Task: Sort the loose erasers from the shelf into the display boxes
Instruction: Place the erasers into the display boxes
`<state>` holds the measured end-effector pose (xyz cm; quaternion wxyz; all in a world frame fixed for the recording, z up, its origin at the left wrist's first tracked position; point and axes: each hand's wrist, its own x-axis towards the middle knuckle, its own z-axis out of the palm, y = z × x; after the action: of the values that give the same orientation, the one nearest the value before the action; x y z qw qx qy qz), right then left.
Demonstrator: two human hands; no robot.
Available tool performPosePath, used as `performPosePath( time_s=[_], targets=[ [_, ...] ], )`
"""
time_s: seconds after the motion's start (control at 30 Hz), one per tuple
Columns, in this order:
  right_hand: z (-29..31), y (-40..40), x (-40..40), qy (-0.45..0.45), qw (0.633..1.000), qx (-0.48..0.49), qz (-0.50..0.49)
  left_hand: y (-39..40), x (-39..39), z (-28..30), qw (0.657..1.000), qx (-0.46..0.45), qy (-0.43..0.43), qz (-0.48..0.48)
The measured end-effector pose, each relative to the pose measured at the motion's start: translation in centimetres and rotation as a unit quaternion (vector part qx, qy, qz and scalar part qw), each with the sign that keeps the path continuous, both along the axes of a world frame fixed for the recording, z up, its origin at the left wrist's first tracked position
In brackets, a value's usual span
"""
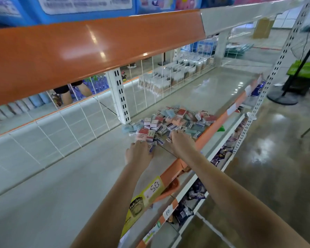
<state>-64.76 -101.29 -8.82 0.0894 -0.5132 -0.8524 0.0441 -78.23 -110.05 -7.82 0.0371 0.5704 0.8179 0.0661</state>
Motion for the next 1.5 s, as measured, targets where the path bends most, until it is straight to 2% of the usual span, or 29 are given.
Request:
performPosePath(
  time_s=[0.17,0.3,0.37,0.4,0.5,0.57,0.67,0.77,0.93,1.07,1.13,1.23,1.4,1.5],
  targets=[
    [0.2,-0.4,0.0,-0.021,1.0,-0.012,0.003,-0.1,-0.1,-0.1,1.0,0.003,0.001,-0.012],
    [1.0,-1.2,0.5,-0.087,0.995,0.002,0.058,-0.7,0.0,0.1,1.0,0.013,0.009,-0.025],
    [1.6,-1.5,0.8,-0.086,0.994,0.0,0.067,-1.1,0.1,0.3,0.999,0.016,-0.003,-0.03],
    [1.9,-1.5,0.9,-0.065,0.995,-0.009,0.071,-1.4,0.0,0.4,0.999,0.022,-0.01,-0.032],
    [3.0,-2.3,1.0,0.081,0.991,-0.085,0.06,-2.5,-0.3,1.0,0.997,0.05,-0.037,-0.038],
    [3.6,-3.0,1.1,0.164,0.973,-0.146,0.066,-3.5,-0.6,1.5,0.995,0.067,-0.061,-0.037],
    [4.1,-4.5,1.3,0.23,0.941,-0.229,0.093,-5.5,-1.2,2.0,0.989,0.104,-0.104,-0.025],
    [4.2,-6.5,0.9,0.319,0.887,-0.308,0.13,-8.0,-1.8,2.2,0.981,0.148,-0.125,-0.006],
    [4.0,-9.7,-0.3,0.398,0.828,-0.352,0.182,-12.6,-2.6,2.3,0.966,0.208,-0.15,0.026],
    [3.5,-11.9,-2.3,0.426,0.804,-0.383,0.161,-16.5,-3.1,2.6,0.961,0.22,-0.158,0.065],
    [3.6,-13.3,-3.5,0.443,0.78,-0.41,0.163,-18.4,-3.5,2.9,0.96,0.218,-0.148,0.09],
    [4.4,-15.6,-5.4,0.461,0.741,-0.455,0.175,-21.4,-4.3,3.5,0.96,0.211,-0.133,0.128],
    [5.8,-20.3,-9.1,0.481,0.655,-0.555,0.176,-27.1,-6.3,4.7,0.957,0.204,-0.11,0.175],
    [6.5,-23.9,-11.4,0.469,0.657,-0.557,0.196,-31.1,-7.9,5.2,0.953,0.21,-0.09,0.201]
  ],
)
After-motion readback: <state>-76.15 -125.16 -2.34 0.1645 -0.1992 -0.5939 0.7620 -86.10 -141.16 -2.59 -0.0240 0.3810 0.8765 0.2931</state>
